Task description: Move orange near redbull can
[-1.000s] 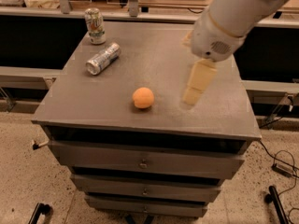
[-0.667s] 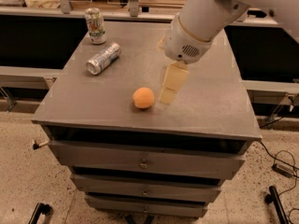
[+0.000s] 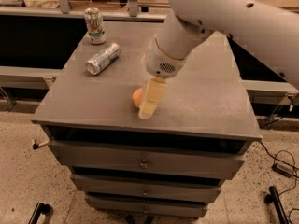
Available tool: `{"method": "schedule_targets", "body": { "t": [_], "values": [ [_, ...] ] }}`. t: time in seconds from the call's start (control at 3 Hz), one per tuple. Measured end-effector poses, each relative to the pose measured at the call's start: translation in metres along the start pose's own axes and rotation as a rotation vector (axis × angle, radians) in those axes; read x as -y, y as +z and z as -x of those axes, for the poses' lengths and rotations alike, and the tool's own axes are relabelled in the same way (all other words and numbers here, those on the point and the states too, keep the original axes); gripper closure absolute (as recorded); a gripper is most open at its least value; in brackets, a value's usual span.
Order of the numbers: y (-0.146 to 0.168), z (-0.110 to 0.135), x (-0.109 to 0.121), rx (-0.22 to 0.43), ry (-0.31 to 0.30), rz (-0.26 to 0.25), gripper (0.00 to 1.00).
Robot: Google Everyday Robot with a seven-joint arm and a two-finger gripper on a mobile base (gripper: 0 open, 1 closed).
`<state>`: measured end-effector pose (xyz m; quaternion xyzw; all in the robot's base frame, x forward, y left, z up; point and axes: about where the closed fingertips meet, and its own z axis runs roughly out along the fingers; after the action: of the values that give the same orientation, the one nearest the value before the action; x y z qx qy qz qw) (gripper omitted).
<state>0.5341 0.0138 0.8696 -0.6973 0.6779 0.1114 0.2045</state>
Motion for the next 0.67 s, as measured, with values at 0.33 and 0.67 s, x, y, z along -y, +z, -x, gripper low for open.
{"method": "schedule_targets", "body": {
  "t": [0.33, 0.67],
  "values": [
    [0.021, -0.006, -0.003, -0.013, 0.003, 0.016, 0.00],
    [0.034, -0.009, -0.005, -0.028, 0.009, 0.028, 0.15]
  ]
}}
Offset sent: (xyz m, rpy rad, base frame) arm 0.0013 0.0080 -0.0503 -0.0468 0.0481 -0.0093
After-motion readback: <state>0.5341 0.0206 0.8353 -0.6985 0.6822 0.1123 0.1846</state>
